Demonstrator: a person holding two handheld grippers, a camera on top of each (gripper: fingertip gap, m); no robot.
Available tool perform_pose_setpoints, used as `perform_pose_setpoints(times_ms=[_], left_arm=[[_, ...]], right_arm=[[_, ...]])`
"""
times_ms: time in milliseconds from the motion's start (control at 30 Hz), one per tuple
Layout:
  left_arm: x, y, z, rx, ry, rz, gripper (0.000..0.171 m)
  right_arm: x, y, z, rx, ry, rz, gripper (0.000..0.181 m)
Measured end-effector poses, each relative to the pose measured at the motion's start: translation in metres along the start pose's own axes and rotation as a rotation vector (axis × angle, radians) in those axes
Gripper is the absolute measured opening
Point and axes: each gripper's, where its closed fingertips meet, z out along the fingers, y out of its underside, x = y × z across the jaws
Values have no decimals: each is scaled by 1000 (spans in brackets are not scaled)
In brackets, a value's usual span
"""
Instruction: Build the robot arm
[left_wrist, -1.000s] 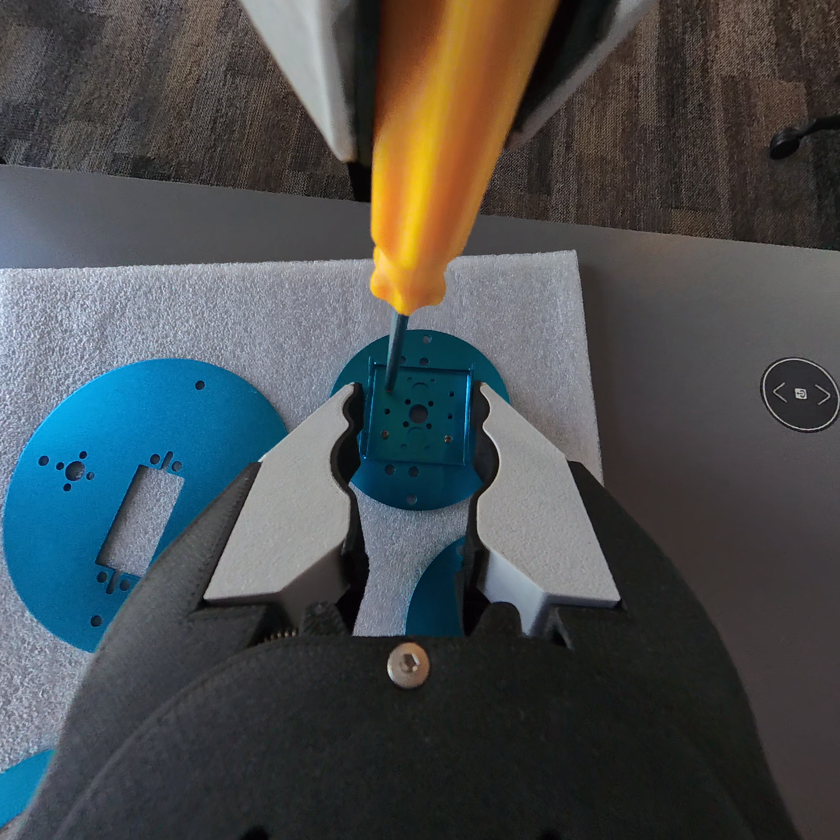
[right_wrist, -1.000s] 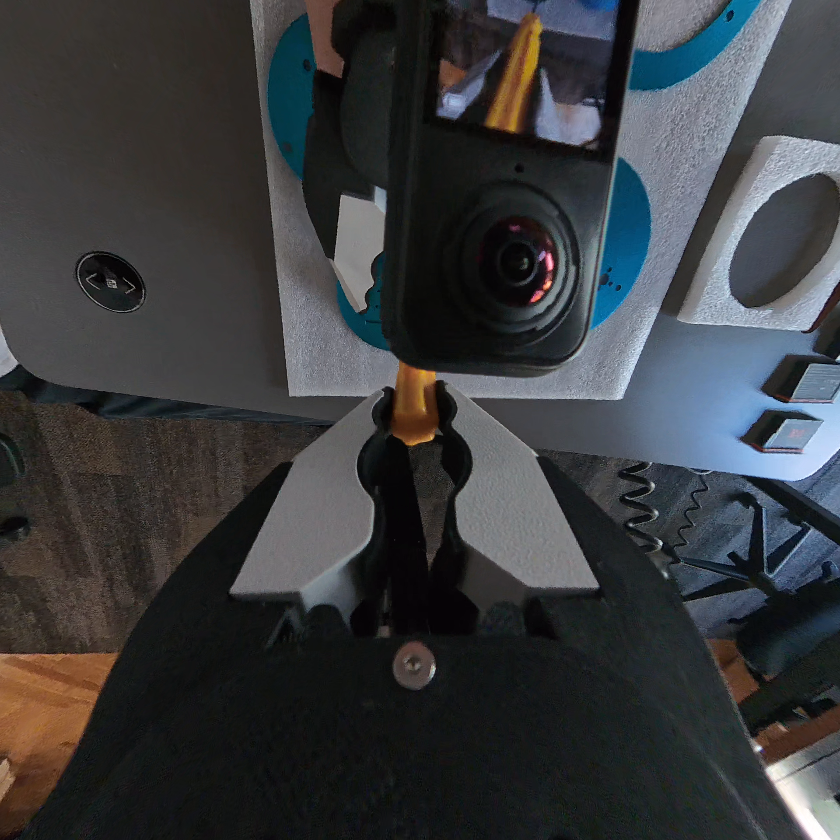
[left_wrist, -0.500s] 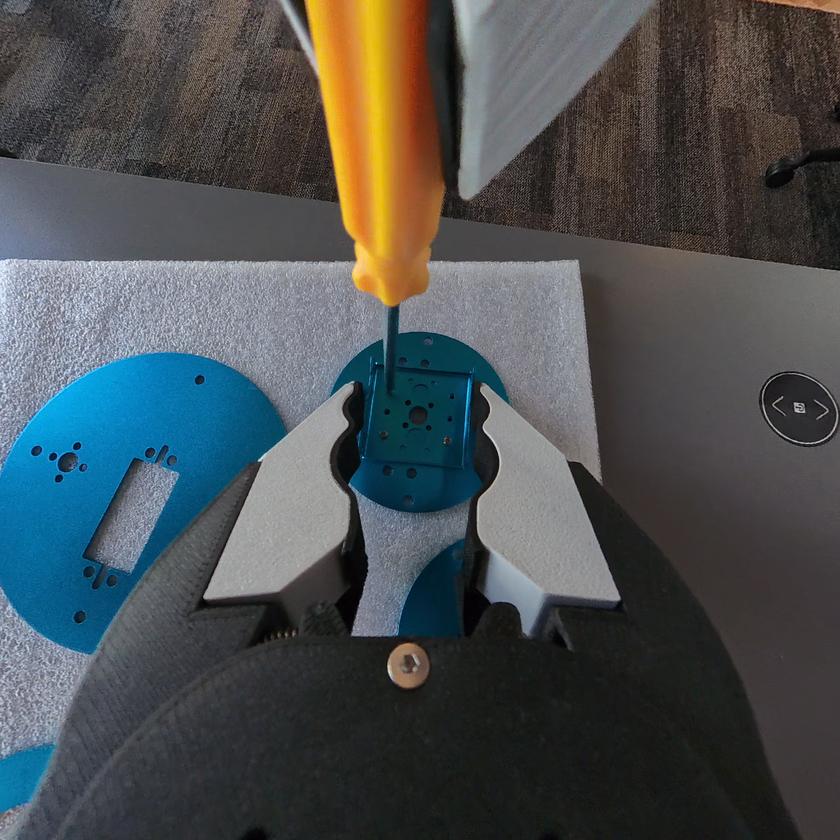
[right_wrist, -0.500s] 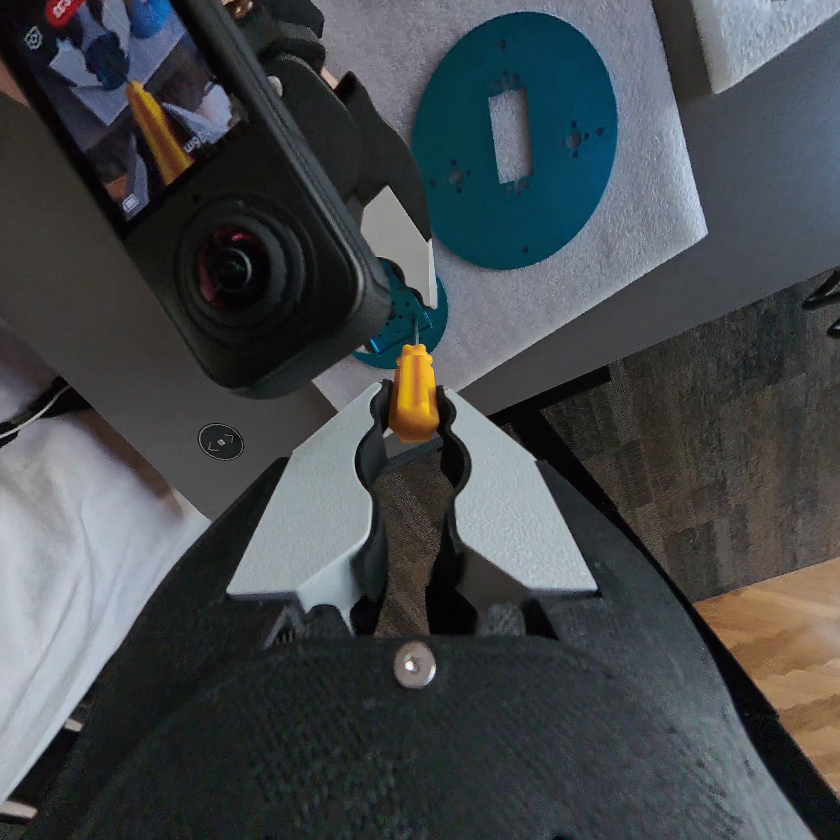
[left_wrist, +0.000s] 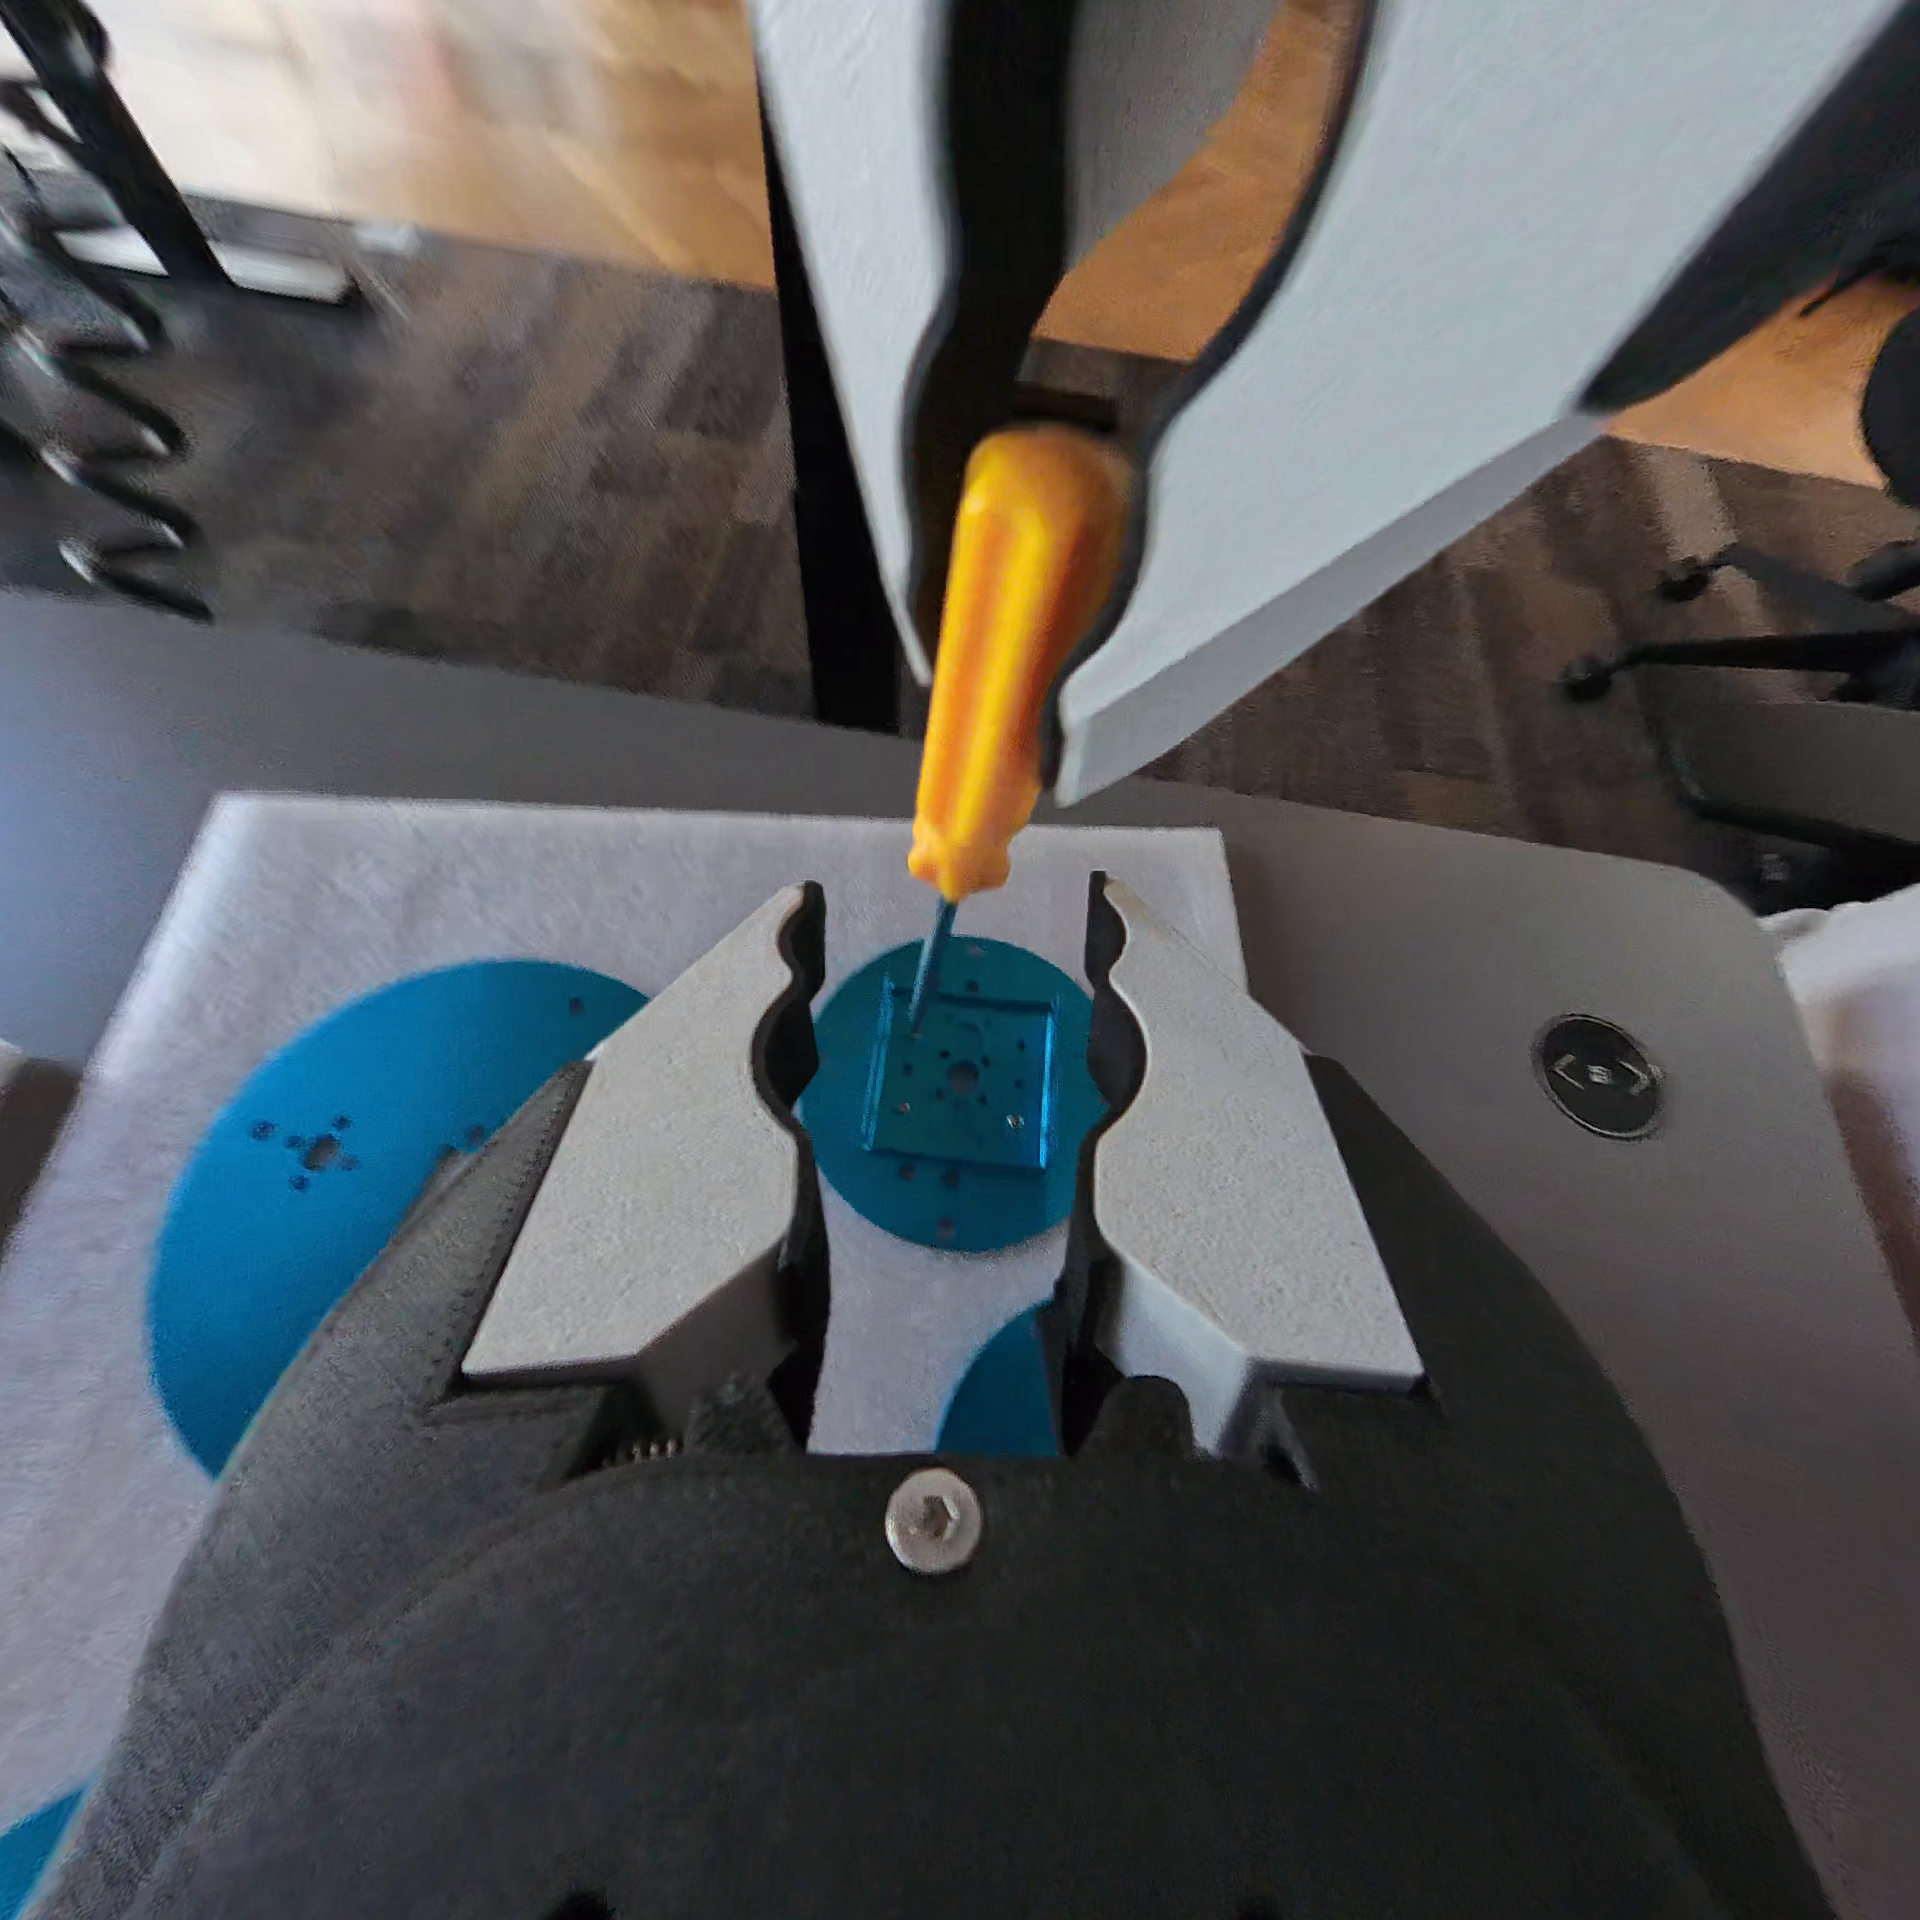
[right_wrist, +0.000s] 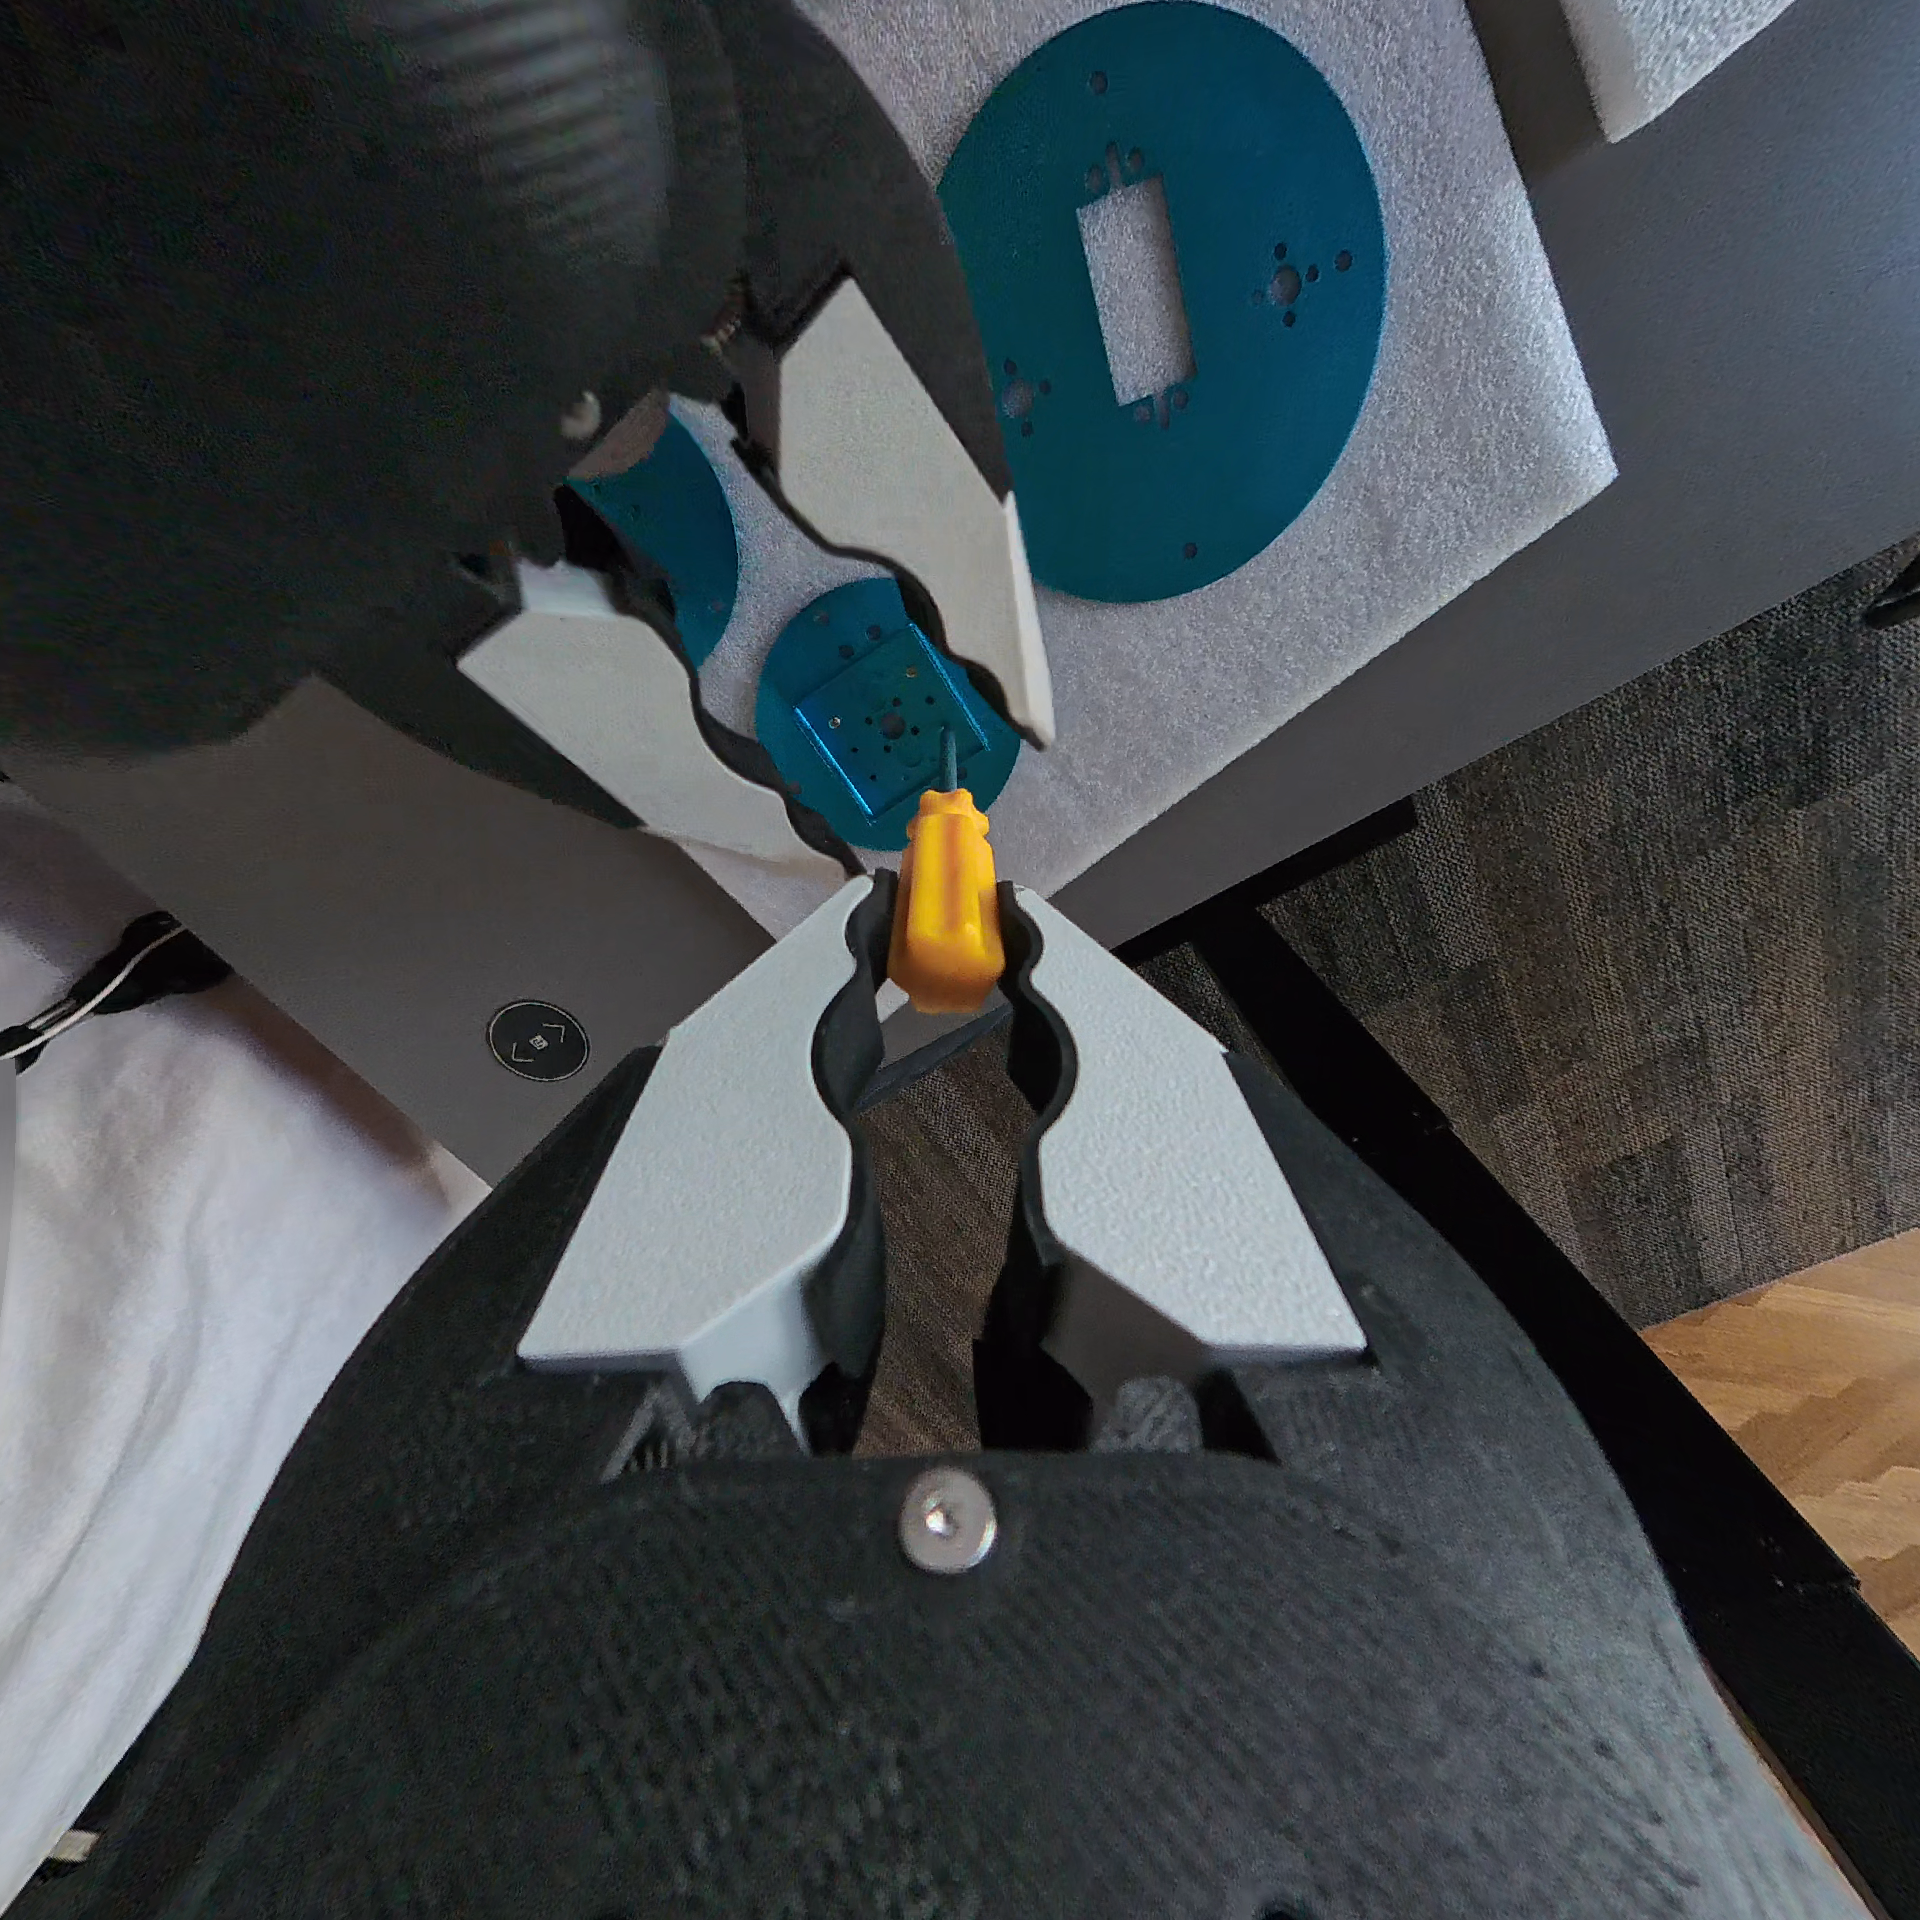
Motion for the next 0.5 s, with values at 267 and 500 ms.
perform_pose_setpoints(times_ms=[267,500], left_arm=[[-3,-22,2,102,-110,150,15],[0,-21,1,119,-85,144,14]], right_arm=[[1,-5,1,47,-10,-9,19],[-3,-15,-10,293,-84,-149,26]])
